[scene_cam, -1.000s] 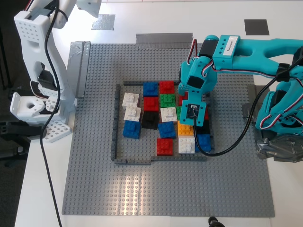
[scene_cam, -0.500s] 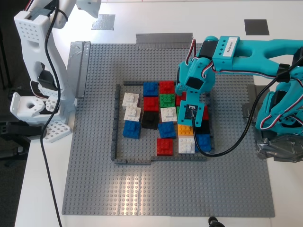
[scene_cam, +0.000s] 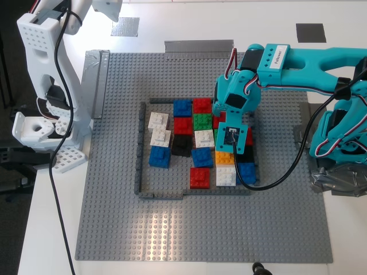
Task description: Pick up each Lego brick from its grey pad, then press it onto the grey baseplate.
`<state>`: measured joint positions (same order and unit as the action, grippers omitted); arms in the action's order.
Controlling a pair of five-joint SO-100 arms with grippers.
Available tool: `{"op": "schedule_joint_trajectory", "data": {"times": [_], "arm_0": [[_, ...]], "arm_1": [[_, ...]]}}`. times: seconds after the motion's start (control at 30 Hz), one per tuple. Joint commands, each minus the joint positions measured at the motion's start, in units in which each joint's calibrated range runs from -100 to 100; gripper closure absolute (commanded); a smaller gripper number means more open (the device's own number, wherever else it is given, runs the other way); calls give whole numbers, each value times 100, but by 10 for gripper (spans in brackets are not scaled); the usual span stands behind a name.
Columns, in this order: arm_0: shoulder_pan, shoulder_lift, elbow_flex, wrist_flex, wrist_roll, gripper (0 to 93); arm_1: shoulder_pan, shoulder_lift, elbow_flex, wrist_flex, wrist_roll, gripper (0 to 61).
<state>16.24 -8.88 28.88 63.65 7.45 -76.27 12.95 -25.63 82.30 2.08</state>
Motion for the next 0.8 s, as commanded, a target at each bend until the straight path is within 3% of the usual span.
{"op": "schedule_joint_trajectory", "data": {"times": [0.0,0.53,0.7,0.77], "arm_0": [[12,-108,-346,177,-19,834],[179,-323,-1177,649,-10,827],[737,-821,-1493,803,-10,839],[1151,-1112,-1520,754,5,886]], "arm_1": [[7,-428,-430,61,29,613],[21,-437,-494,134,54,613],[72,-282,-801,338,107,613],[94,-179,-1044,517,127,613]]}}
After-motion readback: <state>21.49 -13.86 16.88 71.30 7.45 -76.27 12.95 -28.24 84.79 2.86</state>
